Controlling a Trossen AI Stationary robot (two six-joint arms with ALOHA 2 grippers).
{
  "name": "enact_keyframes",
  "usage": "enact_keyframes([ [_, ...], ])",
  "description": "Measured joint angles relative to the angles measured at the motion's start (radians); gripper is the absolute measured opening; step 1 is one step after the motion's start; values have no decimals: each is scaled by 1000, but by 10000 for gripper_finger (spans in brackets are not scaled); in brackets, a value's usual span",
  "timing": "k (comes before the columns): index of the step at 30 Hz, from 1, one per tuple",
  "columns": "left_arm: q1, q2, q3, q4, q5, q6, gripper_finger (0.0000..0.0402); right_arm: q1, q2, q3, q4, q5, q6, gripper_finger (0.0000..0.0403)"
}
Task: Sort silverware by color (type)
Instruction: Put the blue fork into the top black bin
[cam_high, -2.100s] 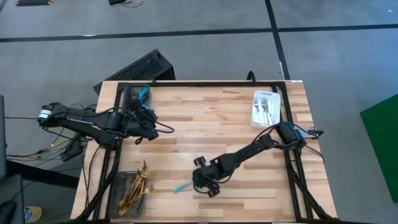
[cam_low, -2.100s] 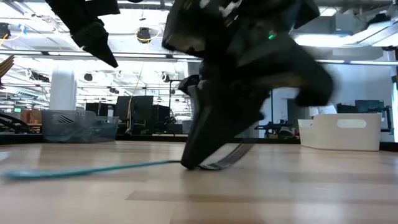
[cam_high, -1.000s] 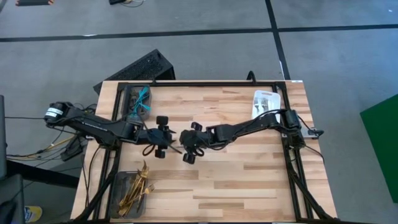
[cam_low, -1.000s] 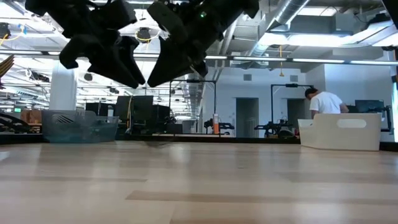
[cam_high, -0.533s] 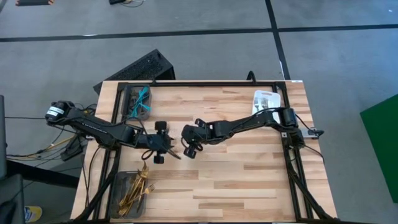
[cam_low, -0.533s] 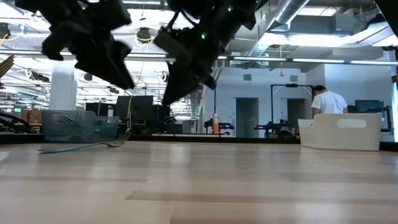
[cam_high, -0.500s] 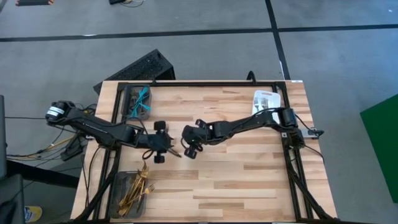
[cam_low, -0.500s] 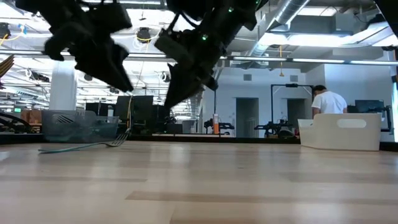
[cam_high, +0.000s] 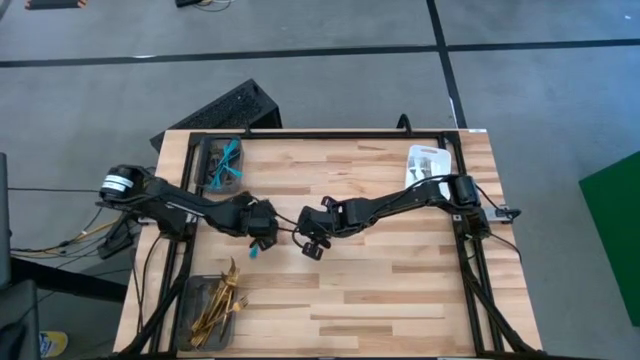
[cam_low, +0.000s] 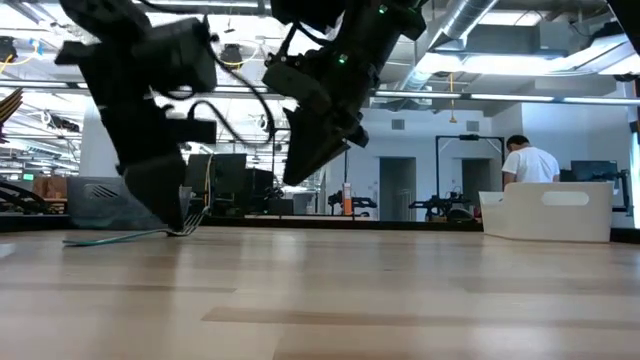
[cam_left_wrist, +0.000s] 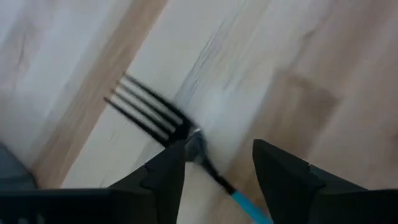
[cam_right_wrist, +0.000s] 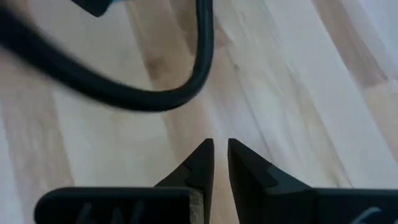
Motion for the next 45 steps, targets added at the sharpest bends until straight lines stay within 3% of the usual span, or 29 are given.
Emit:
enact_keyframes([
  [8, 11, 99, 6, -23, -33, -90, 168, 17, 0, 0, -48, 78, 9, 73],
  [11, 4, 106, 7, -37, -32, -107, 121, 20, 0, 0, -57, 84, 13, 73],
  [15, 6, 107, 5, -45, -1, -88, 28, 18, 0, 0, -58, 88, 13, 73],
  [20, -1, 104, 2, -62, -22, -33, 6, 18, 0, 0, -59, 103, 13, 73],
  [27, 4, -35, 55, -151, -93, 50, 0, 18, 0, 0, -60, 103, 13, 73],
  [33, 108, -246, 119, -298, -219, 102, 0, 18, 0, 0, -48, 103, 14, 73],
  [35, 158, -312, 119, -311, -173, 119, 0, 23, 0, 0, -51, 103, 14, 73],
  [38, 201, -381, 105, -306, -22, 149, 0, 35, 0, 0, -58, 103, 14, 73],
  [45, 136, -438, -46, -267, 168, 92, 45, 59, 0, 0, -89, 103, 13, 73],
])
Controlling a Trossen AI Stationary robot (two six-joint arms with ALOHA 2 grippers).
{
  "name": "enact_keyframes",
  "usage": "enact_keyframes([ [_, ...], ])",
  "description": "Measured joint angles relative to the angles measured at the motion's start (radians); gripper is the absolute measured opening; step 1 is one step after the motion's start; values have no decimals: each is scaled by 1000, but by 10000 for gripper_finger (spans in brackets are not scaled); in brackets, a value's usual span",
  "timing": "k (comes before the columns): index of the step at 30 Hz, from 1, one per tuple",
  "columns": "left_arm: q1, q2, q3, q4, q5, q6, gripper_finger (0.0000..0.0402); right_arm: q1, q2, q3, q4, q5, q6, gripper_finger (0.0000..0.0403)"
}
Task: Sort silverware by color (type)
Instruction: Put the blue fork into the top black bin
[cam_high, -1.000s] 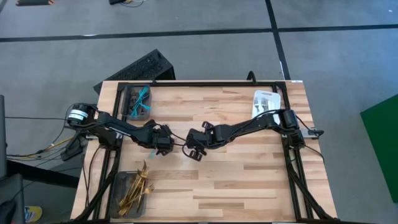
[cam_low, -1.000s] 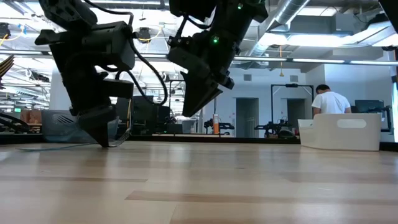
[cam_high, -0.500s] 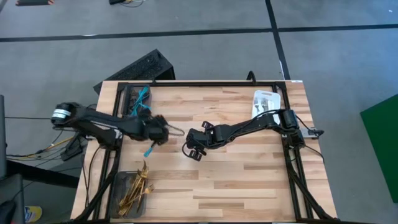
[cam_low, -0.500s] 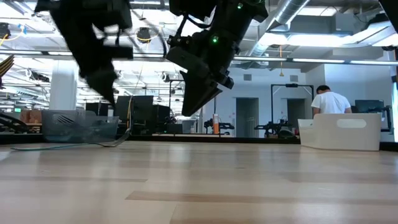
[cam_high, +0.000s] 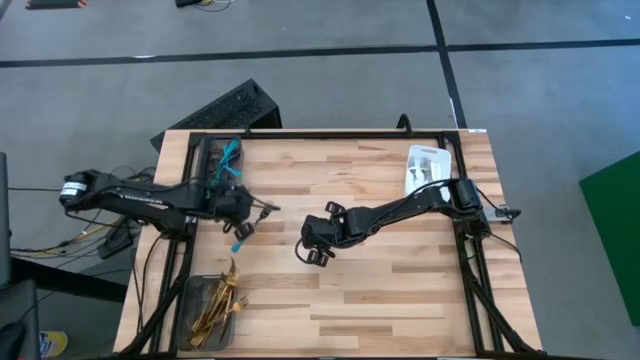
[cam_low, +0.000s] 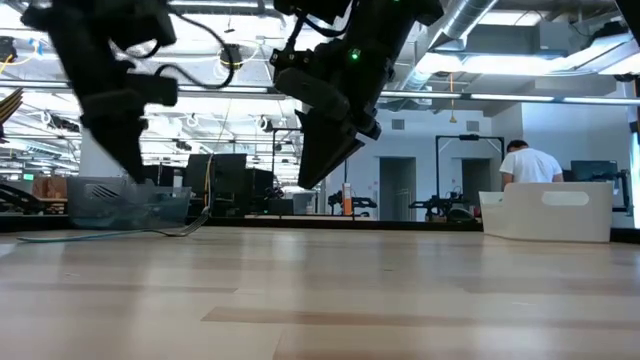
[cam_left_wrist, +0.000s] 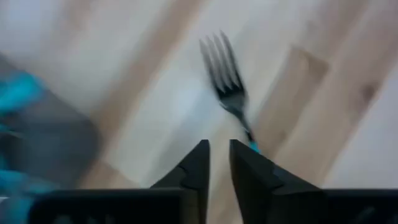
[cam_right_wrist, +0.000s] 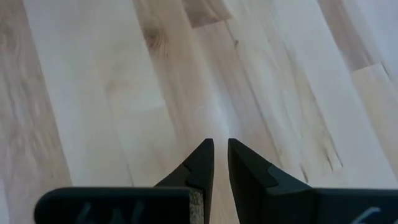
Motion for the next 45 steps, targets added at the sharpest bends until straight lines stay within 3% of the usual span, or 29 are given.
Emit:
enact_keyframes([
  [6, -45, 9, -146, 234, 65, -51, 119, -5, 0, 0, 19, 1, -8, 73],
  [10, -45, 19, -194, 322, 82, -52, 147, -11, 0, 0, 12, 1, -15, 73],
  [19, -45, 129, -195, 314, 58, -63, 127, -13, 0, 0, 10, 1, -27, 73],
  [26, -46, 234, -190, 424, 32, -36, 100, -13, 0, 0, 6, 1, -27, 73],
  [34, -46, 223, -179, 433, 38, -29, 44, -13, 0, 0, -1, 1, -27, 73],
  [38, -45, 170, -156, 419, 32, 3, 62, -13, 0, 0, -3, 1, -27, 73],
  [45, -36, 158, -170, 427, 18, -1, 145, -8, 0, -1, -24, 0, -27, 73],
])
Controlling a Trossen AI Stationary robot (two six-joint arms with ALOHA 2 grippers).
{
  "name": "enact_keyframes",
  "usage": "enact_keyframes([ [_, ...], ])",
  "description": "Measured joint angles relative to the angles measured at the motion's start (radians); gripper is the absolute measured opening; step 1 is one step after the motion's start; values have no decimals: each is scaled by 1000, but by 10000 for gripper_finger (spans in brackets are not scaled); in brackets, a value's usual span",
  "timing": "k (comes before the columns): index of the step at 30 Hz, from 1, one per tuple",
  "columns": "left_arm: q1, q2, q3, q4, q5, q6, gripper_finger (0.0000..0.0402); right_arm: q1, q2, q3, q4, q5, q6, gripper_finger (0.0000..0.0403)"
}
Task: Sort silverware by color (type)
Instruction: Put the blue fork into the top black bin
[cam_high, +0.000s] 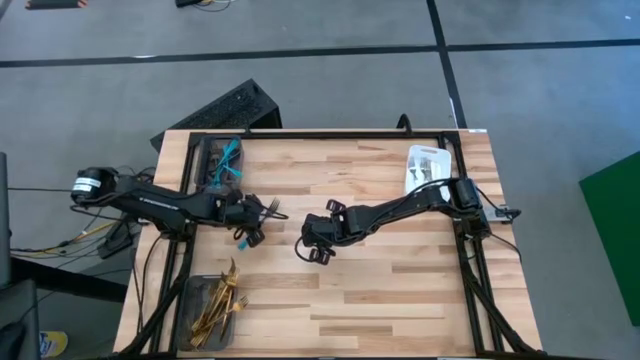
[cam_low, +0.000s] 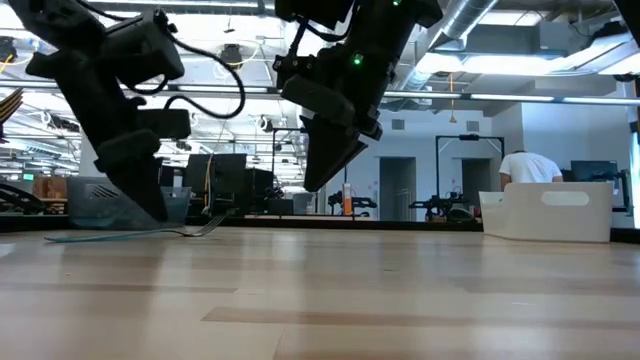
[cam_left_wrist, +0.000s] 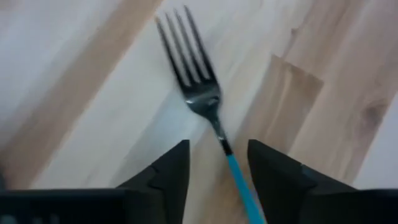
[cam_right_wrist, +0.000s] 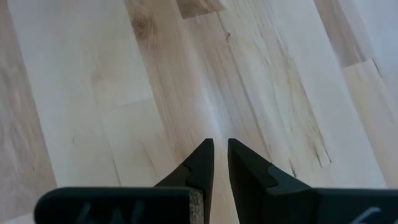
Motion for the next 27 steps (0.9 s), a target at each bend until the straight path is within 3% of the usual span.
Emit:
enact_keyframes([
  [5, -1, 33, -26, 29, 6, -13, 180, 1, 0, 0, -2, 0, 0, 73],
  [11, -3, 62, -26, 52, 21, -5, 173, 0, 0, 0, -3, 0, 0, 73],
  [16, -3, 96, -23, 68, 15, -3, 125, 0, 0, 0, -12, 0, 0, 73],
  [23, -4, 152, -18, 106, -1, 16, 19, 0, 0, 0, -23, 0, 19, 73],
  [27, -1, 107, 13, 27, -46, 43, 9, 0, 0, 0, -11, 31, 38, 73],
])
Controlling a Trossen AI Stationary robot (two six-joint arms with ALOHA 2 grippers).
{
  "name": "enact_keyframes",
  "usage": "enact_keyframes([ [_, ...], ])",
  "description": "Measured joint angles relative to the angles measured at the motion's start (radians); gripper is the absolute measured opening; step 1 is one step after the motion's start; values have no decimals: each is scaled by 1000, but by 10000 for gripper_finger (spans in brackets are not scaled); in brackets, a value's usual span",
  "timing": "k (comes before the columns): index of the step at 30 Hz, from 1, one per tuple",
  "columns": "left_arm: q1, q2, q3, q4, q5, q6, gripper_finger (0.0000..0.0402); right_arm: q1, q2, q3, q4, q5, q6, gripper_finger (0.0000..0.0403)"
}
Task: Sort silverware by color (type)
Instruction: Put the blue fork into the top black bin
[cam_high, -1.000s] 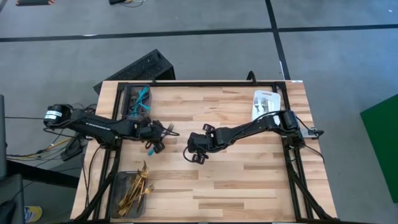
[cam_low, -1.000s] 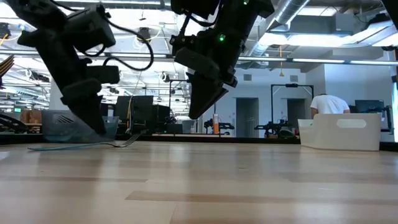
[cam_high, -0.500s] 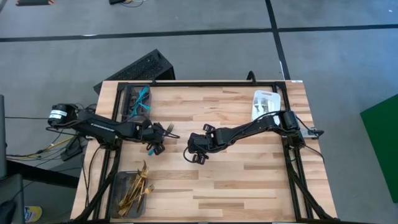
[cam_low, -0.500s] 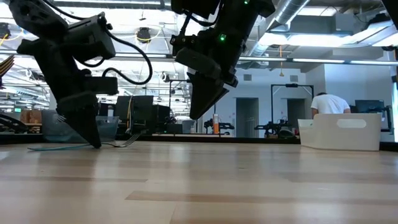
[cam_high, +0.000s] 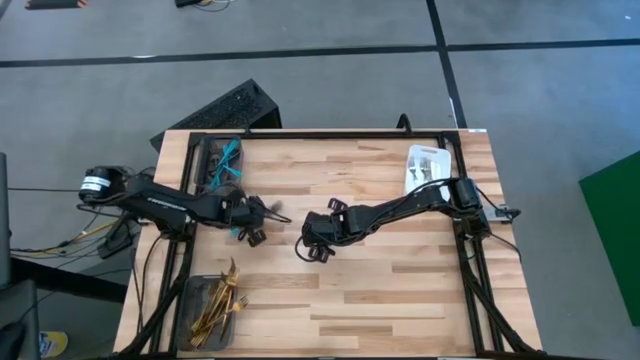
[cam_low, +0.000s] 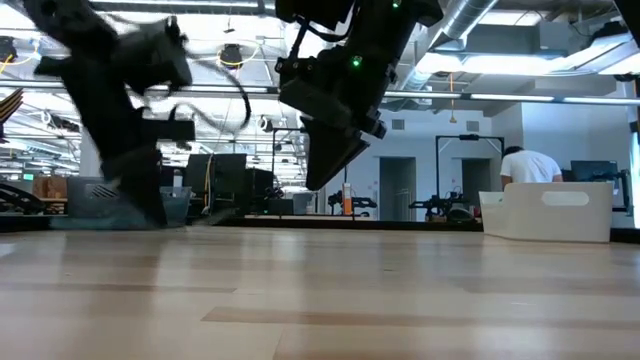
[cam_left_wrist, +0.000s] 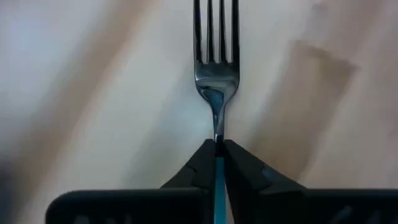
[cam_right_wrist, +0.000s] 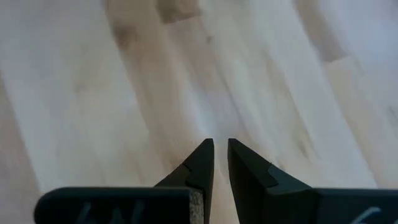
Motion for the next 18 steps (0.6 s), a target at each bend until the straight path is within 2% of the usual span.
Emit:
enact_keyframes([
  [3, 27, -92, 80, -113, -82, 42, 7, 0, 0, 0, 3, 32, 15, 73],
  [7, 96, -211, 196, -269, -252, 109, 3, 0, 0, 0, 2, 34, 15, 73],
  [12, 237, -342, 272, -289, -472, 172, 3, 0, 0, 0, 12, 34, 15, 73],
  [15, 360, -383, 273, -278, -490, 208, 6, 3, 0, 0, 16, 36, 15, 73],
  [18, 480, -381, 272, -277, -454, 228, 12, 7, 0, 0, 21, 76, 2, 73],
])
